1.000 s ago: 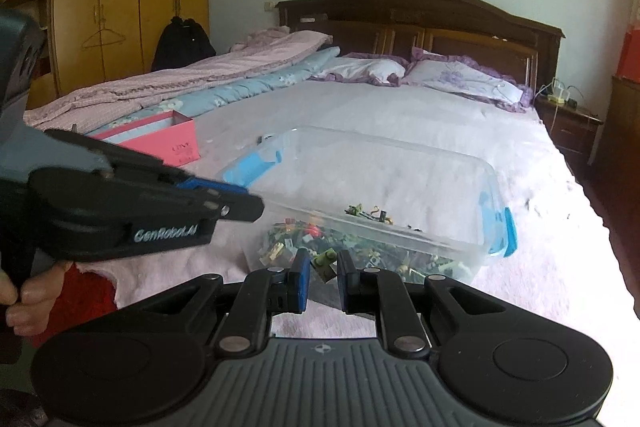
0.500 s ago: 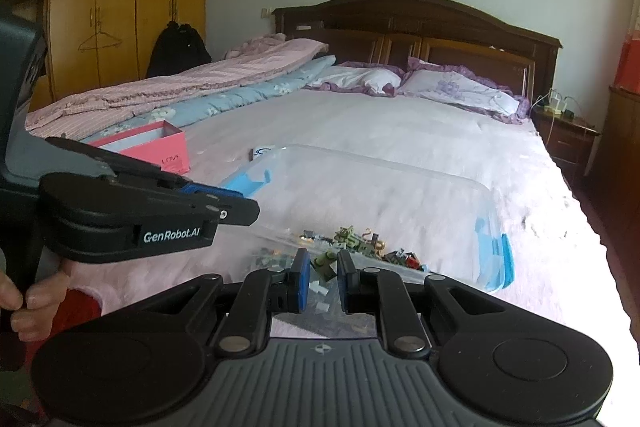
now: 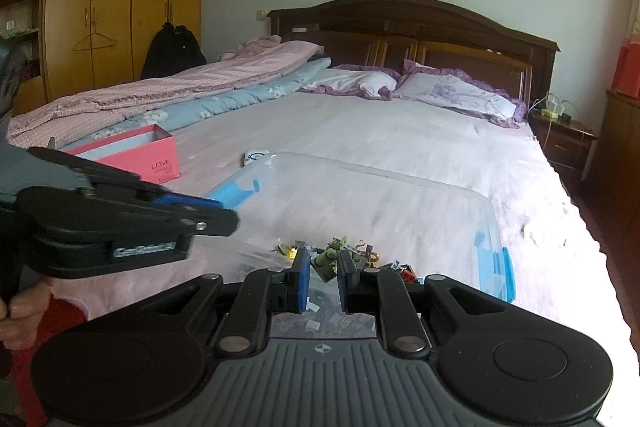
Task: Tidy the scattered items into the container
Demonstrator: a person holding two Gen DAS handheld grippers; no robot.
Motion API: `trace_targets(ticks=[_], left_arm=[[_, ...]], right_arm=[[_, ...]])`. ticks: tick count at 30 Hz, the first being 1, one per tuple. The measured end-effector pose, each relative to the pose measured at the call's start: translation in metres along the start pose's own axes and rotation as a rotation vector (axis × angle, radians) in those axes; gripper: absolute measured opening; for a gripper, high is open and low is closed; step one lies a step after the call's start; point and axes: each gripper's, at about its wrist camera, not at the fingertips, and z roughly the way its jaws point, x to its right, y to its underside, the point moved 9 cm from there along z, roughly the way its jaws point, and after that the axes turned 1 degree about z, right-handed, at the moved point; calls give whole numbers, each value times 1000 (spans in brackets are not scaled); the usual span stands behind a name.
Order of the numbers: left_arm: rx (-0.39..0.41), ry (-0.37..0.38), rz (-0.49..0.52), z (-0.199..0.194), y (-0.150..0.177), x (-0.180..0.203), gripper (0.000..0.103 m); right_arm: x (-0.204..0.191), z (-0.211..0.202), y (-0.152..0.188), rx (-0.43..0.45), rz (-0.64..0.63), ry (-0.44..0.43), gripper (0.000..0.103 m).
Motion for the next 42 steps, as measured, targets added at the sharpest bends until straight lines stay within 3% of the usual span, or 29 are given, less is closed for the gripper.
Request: trace_targets(ticks=[7,13,18,21,25,27,29,32,37,42], left_arm=[[-108,-16,-56,-9,58,-19,14],[-137,-33,-34,-7,79,-22,16],[-161,-24,-10,24,80,-14,21],[-208,-15,-43,56,86,-10,26],[-239,-37,-100,80,95,-12,40],[-248,-52,-128,88,100,-14,40],[-256,-66,-157,97,104,-16,39],[-258,-75,-182,104,108,-19,23],[-261,-74,-195,103,110,-25,11],[-240,-71,-192,88,104,-26,11]], right_arm=[[-2,1,23,-41,9,-2,16],[-3,4,48,-92,34,-9,16],[-4,9,59,-121,51,-14,16],[-4,12,65,-138,61,-17,16],[-4,16,74,-160,74,-22,16],[-3,19,78,-171,83,-24,16],[-1,22,83,-183,95,-27,16],[3,27,90,-199,115,-30,16],[6,35,101,-222,140,-36,16],[7,38,105,-226,144,-38,16]])
